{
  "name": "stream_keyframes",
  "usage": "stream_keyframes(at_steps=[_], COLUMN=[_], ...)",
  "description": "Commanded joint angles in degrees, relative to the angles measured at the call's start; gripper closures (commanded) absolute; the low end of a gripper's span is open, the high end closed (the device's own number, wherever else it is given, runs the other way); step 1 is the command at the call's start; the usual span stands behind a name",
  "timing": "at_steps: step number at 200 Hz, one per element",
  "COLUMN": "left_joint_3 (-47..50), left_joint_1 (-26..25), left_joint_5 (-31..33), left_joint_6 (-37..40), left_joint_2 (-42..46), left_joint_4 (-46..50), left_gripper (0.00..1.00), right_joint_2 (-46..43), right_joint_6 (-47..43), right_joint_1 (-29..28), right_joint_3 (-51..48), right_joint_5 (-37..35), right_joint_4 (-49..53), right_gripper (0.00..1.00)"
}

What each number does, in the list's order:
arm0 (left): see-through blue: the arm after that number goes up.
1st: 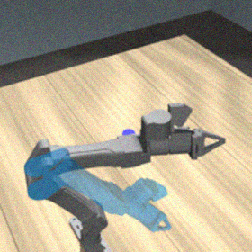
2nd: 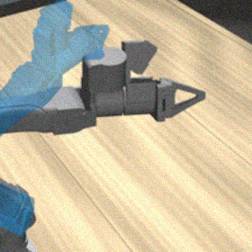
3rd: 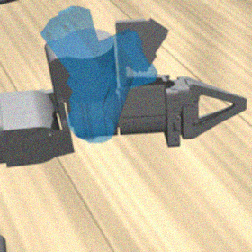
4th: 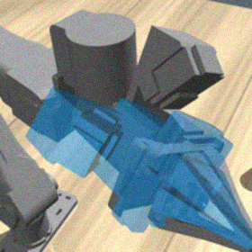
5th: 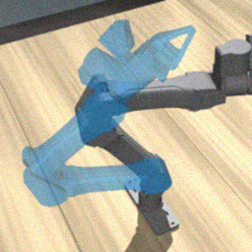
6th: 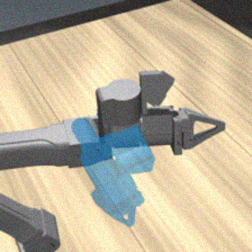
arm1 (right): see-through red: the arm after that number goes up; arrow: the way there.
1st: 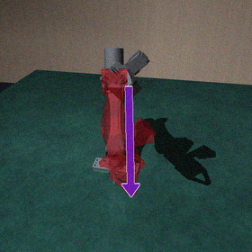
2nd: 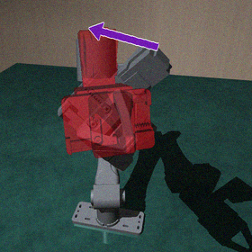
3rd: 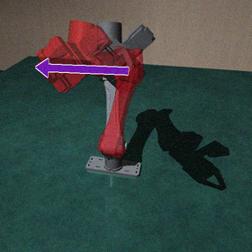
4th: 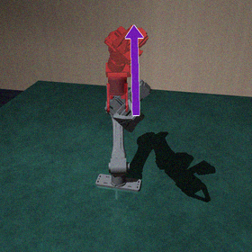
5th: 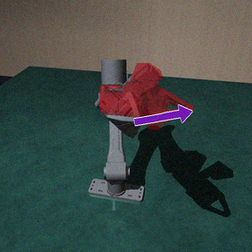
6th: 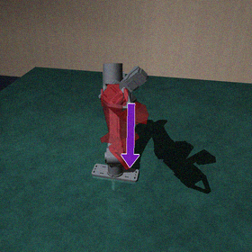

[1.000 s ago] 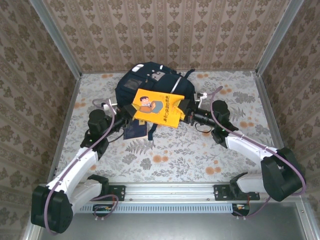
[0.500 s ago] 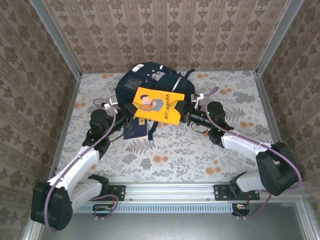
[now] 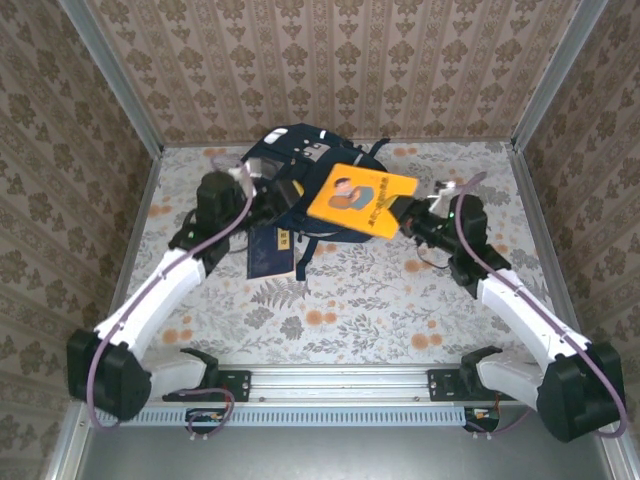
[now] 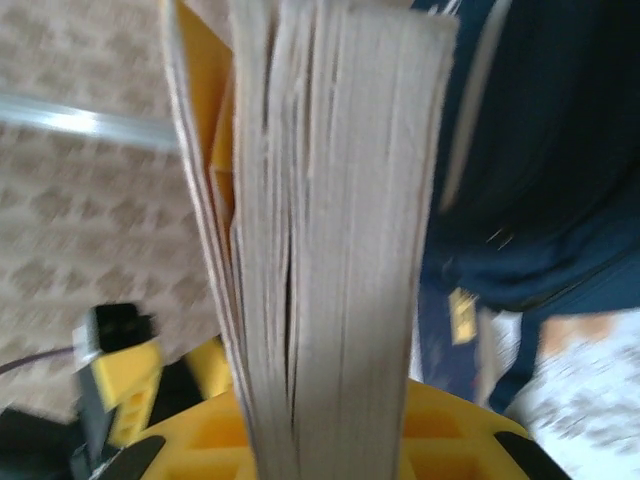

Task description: Pack the student bag

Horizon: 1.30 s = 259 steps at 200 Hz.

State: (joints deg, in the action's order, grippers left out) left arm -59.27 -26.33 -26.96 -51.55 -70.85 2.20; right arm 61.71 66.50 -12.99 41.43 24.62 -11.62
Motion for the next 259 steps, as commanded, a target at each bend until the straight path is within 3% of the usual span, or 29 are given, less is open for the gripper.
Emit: stream_keyframes(at_steps=[1, 37, 70, 112, 168, 227, 259], left_joint_3=[-9.1, -31.4, -50.6, -70.3, -70.0, -67.7, -67.9], left_joint_1=[-2.2, -4.1, -4.4, -4.2, -5.2, -5.8, -6.3], left_joint_5=[4.5, 6.5, 6.1, 6.0, -0.6, -2.6, -4.7], left_joint_6=[14.5, 20.9, 22.0, 21.3, 13.6, 12.3, 10.5], left_joint_2=[-7.5, -27.0, -44.3, -62.0, -68.6, -69.0, -69.9], left_joint_4=[13.4, 23.2, 29.2, 33.1, 21.0, 18.1, 16.7], left_gripper=[0.39, 0.40, 0.37, 0.36, 0.50, 0.62, 0.62], right_joint_2=[-2.1, -4.1, -8.7, -12.4, -11.8, -9.9, -8.3], right_joint_6=[-6.9, -9.9, -14.4, -17.6, -18.9, -18.6, -17.5], right_joint_1=[5.4, 12.9, 14.4, 14.8, 14.8, 14.7, 15.3], right_joint_3=[3.5, 3.8, 2.7, 1.8, 1.0, -0.2, -0.4], right_joint_5=[-4.7, -9.8, -18.6, -21.8, -21.9, -20.7, -19.6], right_joint_4=[11.1, 17.6, 21.6, 22.4, 21.0, 19.3, 18.9], right_gripper=[1.00, 1.00, 1.00, 1.00, 1.00, 1.00, 1.00])
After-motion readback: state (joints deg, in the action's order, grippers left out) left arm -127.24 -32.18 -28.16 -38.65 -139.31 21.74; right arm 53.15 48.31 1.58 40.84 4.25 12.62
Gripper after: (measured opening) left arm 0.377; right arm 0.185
